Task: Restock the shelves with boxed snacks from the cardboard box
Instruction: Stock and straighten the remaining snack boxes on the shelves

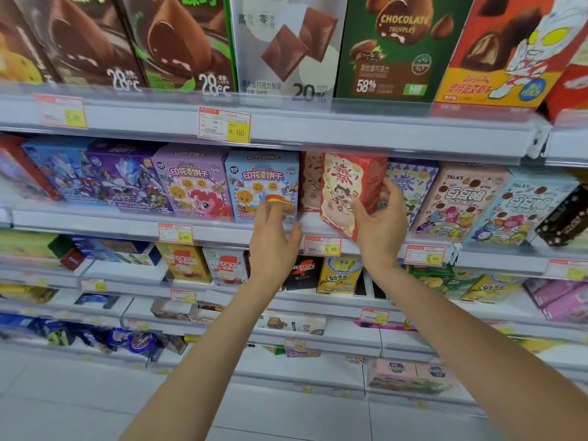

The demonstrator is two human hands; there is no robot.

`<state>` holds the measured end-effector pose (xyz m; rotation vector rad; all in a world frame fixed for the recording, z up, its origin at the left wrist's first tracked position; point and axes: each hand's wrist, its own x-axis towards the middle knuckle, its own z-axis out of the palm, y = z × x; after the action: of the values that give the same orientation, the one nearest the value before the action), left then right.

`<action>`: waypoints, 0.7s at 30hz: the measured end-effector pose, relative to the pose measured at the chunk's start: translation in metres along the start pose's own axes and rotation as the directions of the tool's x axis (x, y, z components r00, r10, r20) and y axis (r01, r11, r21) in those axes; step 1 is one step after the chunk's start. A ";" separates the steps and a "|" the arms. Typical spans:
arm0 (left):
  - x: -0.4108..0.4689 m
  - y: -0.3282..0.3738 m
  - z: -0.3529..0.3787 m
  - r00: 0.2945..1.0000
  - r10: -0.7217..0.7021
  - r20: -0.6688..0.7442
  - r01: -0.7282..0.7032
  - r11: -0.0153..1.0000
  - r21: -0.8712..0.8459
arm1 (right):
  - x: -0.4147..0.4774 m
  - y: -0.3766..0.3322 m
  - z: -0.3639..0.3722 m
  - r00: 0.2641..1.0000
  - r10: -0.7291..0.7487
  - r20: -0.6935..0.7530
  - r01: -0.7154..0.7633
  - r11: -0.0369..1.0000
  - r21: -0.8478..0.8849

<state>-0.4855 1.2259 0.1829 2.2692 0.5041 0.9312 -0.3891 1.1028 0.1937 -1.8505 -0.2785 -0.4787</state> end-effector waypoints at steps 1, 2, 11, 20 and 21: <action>0.000 0.000 0.000 1.000 -0.003 0.003 0.003 1.000 0.000 | -0.001 0.000 -0.002 1.000 0.009 -0.017 -0.009 1.000 0.014; 0.000 0.000 -0.001 1.000 -0.004 0.004 0.004 1.000 -0.001 | -0.001 0.000 -0.003 0.999 0.017 -0.034 -0.016 1.000 0.021; 0.001 0.003 0.001 1.000 0.004 0.006 -0.004 1.000 -0.005 | 0.000 0.000 0.011 0.994 0.029 0.108 -0.038 0.996 0.082; 0.002 0.000 -0.001 1.000 -0.002 0.022 0.002 1.000 0.003 | 0.017 0.002 0.033 0.986 -0.012 0.165 0.031 0.993 -0.114; 0.002 -0.001 0.000 1.000 -0.003 0.030 0.003 1.000 0.006 | 0.018 0.003 0.033 0.986 -0.015 0.166 0.038 0.990 -0.135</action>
<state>-0.4842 1.2272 0.1833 2.2839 0.4978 0.8935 -0.3659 1.1324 0.1900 -2.0280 -0.3907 -0.3710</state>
